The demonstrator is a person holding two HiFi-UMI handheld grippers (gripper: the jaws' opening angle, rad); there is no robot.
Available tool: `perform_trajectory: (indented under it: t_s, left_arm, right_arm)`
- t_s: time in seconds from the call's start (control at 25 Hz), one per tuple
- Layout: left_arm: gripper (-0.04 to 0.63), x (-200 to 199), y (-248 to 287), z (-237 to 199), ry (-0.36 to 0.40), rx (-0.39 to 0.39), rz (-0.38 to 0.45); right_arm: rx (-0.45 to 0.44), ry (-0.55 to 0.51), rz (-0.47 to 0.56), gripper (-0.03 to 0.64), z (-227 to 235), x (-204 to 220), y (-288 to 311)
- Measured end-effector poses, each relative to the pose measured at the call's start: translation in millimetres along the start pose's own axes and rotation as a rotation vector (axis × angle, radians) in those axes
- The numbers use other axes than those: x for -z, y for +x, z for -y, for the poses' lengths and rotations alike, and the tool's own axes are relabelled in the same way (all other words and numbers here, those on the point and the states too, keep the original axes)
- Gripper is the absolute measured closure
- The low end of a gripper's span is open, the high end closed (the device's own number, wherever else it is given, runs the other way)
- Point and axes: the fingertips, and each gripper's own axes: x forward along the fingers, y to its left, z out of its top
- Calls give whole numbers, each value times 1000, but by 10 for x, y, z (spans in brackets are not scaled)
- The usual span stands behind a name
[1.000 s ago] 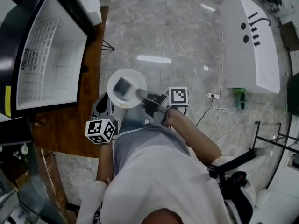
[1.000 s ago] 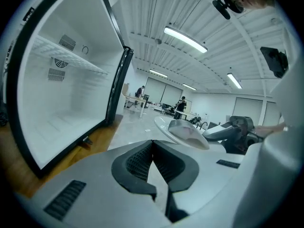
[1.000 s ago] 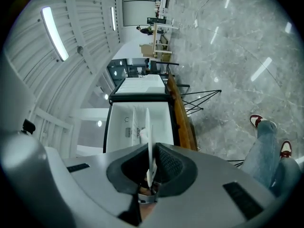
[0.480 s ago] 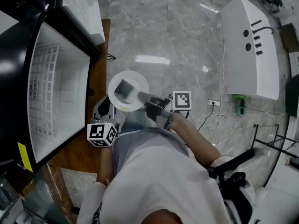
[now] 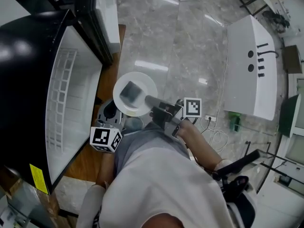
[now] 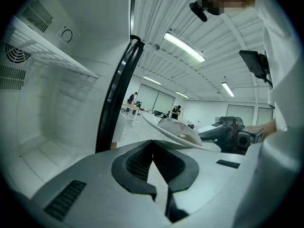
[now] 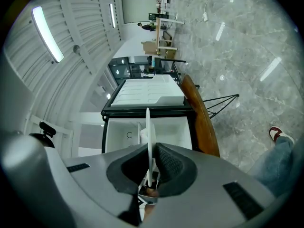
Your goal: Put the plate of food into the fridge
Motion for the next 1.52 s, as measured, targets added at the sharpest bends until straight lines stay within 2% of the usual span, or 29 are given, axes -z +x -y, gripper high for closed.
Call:
perform_trajectory:
  t_s: [0.12,0.24,0.32,0.4,0.52,0.76,1.08,1.2,1.36,1.52]
  left_arm:
    - [577,-241,-254,-170,-9,-20,41]
    - [577,-135,-450,-721,-29,-61,84]
    - [577,-251,-376,-1161,-39,-87,103]
    - [577,-566,-343,-1504,-54,-125,121]
    - [577,-919,-521,-1686,-82,-218,157]
    - [577,-1156,-780,-1976,-114,-441,267]
    - [577,-1186,-1368,-2129,-162,-779,371]
    - [577,-1139,-1519,-2072,-198,-823,387]
    - [575,-1087,-1723,-1968,-180,-912,377]
    - [577,-1106,-1722,-1743,-152,-903,344]
  right_arm:
    - [-5,-17,-43,580,-248,127,314]
    - [-1,-35,-105,580,-46,256,892]
    - [-4,-33,-137,580,-20,106,1360]
    - [-16,-23,-175,580,-226,-54,1794]
    - [-32,-29,-269,580,-529,-32,2140]
    - [-80,-63,-535,580,-782,111,2677]
    - [-98,-52,-849,580,-993,567,3264]
    - [-67,-88,-887,580,-982,739,3367]
    - [-44,-82,-954,580,-975,971,3496]
    - [-28,-83,-990,580,-987,1136,3580]
